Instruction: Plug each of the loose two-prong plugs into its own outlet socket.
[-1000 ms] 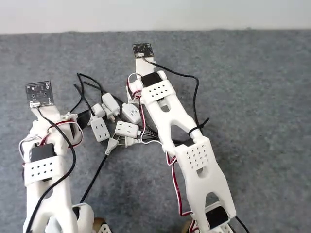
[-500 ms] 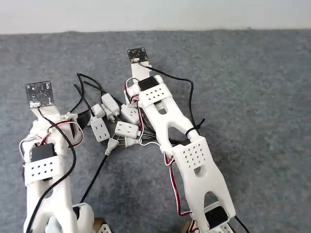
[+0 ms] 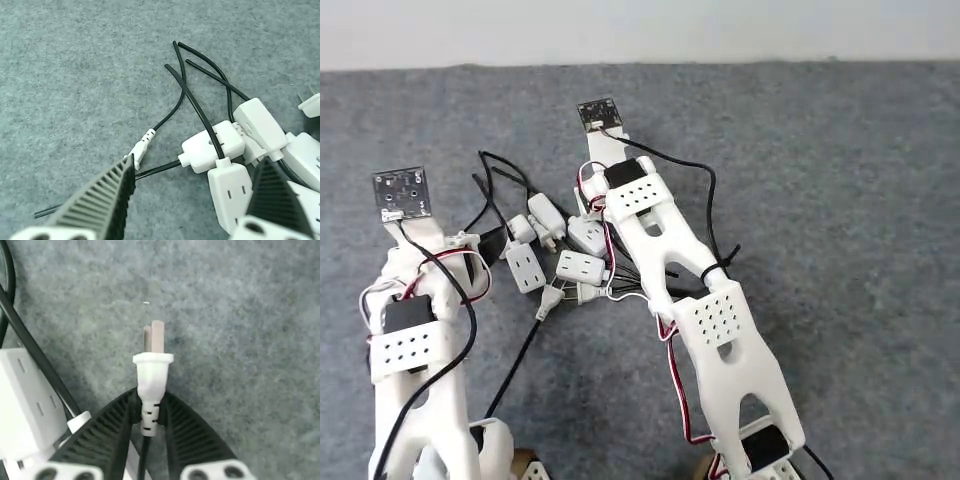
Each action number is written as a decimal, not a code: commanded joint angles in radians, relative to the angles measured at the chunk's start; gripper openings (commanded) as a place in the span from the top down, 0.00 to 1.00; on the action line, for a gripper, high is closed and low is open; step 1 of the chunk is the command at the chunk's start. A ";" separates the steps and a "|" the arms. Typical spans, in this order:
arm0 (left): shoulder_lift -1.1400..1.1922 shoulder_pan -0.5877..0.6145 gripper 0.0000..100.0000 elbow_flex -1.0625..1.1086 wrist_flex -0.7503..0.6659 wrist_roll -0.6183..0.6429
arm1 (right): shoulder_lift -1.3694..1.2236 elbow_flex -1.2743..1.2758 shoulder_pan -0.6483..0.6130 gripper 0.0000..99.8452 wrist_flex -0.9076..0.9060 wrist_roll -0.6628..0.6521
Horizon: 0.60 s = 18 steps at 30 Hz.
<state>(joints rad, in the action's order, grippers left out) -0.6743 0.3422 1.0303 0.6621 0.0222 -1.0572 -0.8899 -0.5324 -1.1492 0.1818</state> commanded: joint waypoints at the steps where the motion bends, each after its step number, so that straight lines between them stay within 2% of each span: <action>1: 0.002 0.006 0.64 -0.007 -0.029 0.003 | 0.044 -0.028 -0.033 0.99 -0.073 -0.017; 5: 0.002 0.006 0.64 -0.007 -0.029 0.003 | 0.097 -0.028 -0.048 0.99 -0.142 -0.034; 18: 0.002 0.000 0.64 -0.008 -0.031 0.003 | 0.378 -0.028 -0.082 0.99 -0.346 -0.261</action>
<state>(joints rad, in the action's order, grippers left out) -0.6743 0.3422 1.0303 0.6621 0.0222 -0.8132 -0.8976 -0.6076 -1.4469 -0.0100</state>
